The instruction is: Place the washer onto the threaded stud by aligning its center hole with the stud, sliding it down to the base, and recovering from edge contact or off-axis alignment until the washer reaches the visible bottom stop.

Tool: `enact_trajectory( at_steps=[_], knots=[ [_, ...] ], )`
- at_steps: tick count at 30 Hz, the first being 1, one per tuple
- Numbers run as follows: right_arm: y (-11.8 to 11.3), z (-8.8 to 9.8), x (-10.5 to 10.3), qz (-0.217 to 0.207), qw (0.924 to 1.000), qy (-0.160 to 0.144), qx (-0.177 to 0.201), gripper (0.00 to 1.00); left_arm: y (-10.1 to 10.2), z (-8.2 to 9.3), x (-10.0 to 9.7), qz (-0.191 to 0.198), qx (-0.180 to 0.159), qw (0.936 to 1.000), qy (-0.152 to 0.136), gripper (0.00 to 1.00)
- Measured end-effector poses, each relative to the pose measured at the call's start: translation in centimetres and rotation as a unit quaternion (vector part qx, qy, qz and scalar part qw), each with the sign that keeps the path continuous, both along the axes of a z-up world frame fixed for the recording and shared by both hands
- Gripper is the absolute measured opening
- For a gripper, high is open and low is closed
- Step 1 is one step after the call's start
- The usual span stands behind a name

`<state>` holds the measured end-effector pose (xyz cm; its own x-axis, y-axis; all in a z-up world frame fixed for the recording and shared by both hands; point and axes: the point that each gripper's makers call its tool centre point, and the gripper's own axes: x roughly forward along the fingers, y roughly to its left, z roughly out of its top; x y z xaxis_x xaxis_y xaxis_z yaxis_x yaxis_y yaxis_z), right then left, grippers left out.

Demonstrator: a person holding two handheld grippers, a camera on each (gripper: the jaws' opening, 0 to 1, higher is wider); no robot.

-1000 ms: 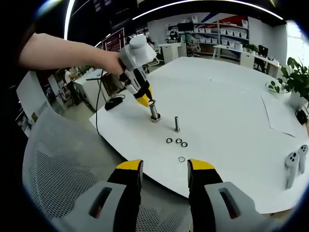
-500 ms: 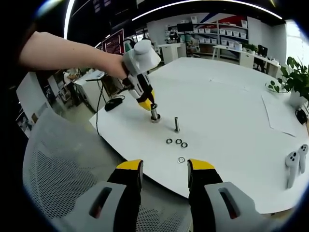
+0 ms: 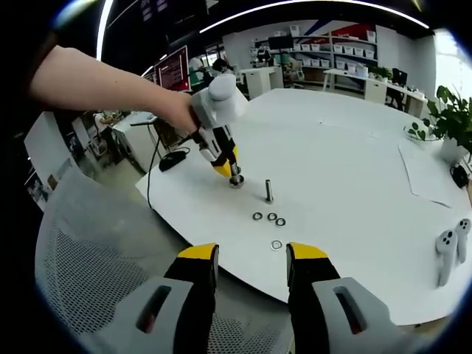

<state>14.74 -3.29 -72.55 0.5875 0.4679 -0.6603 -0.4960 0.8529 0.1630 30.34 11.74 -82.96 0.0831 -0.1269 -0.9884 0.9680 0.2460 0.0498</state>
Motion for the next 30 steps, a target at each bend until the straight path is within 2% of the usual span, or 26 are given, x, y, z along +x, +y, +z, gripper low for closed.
enact_trajectory(
  at_steps=[9,19,27,28,30],
  knots=[
    [0.0,0.0,0.0,0.002,1.0,0.0,-0.001,0.39,0.0,-1.4,0.4,0.005,0.012,0.9999,0.002,0.19],
    [0.0,-0.1,0.0,0.003,1.0,0.001,-0.001,0.39,-0.1,-2.0,0.2,0.001,0.021,0.9998,0.001,0.19],
    [0.1,-0.1,-0.1,0.004,1.0,0.002,0.0,0.39,0.1,-2.1,0.2,0.039,0.001,0.9992,0.006,0.22],
    [0.1,-0.1,-0.1,0.004,1.0,0.002,0.0,0.39,0.0,-2.0,0.3,0.043,-0.01,0.999,0.001,0.24],
    [0.1,-0.1,-0.1,0.006,1.0,0.002,-0.001,0.38,0.3,-1.8,0.3,0.051,-0.009,0.9986,-0.002,0.26]
  ],
)
